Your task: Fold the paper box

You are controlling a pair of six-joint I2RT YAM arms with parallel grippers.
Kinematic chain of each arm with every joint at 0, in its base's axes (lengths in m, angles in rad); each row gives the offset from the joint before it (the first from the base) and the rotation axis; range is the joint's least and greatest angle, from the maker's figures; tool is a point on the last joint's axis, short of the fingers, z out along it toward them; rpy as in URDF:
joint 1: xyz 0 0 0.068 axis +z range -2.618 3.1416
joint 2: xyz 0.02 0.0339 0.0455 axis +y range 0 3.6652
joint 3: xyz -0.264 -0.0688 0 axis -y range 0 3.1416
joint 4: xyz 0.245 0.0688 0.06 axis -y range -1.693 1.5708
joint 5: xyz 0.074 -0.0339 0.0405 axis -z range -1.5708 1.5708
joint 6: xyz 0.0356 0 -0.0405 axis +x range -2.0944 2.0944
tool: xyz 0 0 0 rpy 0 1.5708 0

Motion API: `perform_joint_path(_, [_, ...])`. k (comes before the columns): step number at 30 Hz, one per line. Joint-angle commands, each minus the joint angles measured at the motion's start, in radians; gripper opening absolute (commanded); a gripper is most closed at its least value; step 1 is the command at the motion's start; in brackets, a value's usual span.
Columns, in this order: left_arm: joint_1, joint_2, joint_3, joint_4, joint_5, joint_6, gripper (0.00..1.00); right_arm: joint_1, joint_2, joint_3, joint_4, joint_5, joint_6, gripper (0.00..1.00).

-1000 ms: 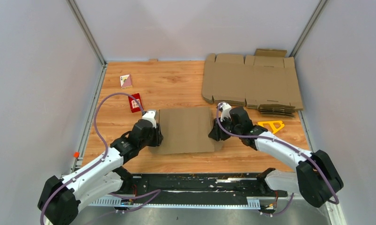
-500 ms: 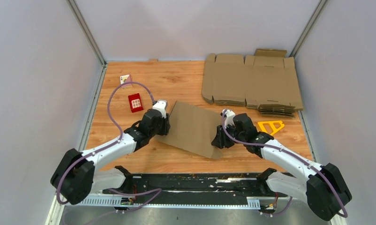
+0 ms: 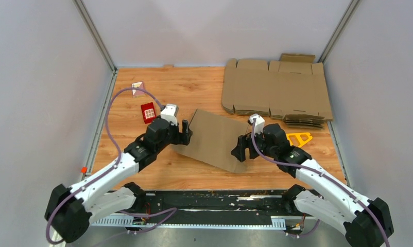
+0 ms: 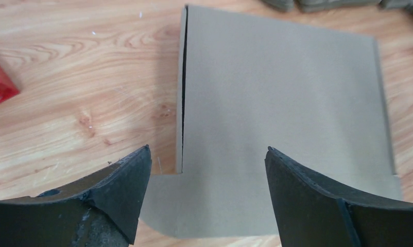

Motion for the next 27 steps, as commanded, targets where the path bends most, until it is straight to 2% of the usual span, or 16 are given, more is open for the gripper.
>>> perform_joint_path(1, [-0.004, -0.15, -0.001, -0.139, -0.064, -0.101, 0.9, 0.007, -0.051, 0.07, -0.021, 0.097, -0.041, 0.8])
perform_joint_path(7, [-0.004, -0.263, -0.009, -0.304, -0.033, -0.169, 0.9, 0.006, -0.029, 0.102, 0.022, 0.12, -0.05, 0.8])
perform_joint_path(13, [-0.003, -0.395, -0.068, -0.341, -0.023, -0.204, 0.9, 0.004, 0.084, 0.177, 0.064, 0.145, -0.052, 0.79])
perform_joint_path(15, [-0.004, -0.431, -0.1, -0.331, -0.024, -0.214, 0.9, -0.022, 0.146, 0.203, 0.094, 0.078, -0.027, 0.82])
perform_joint_path(17, [-0.003, -0.467, -0.143, -0.314, -0.028, -0.23, 0.9, -0.08, 0.232, 0.236, 0.139, -0.063, 0.007, 0.77])
perform_joint_path(19, [-0.003, -0.499, -0.182, -0.297, -0.029, -0.251, 0.9, -0.116, 0.3, 0.282, 0.165, -0.134, 0.021, 0.75])
perform_joint_path(27, [-0.004, -0.586, -0.231, -0.309, -0.035, -0.273, 0.9, -0.178, 0.512, 0.376, 0.181, -0.105, -0.024, 0.75])
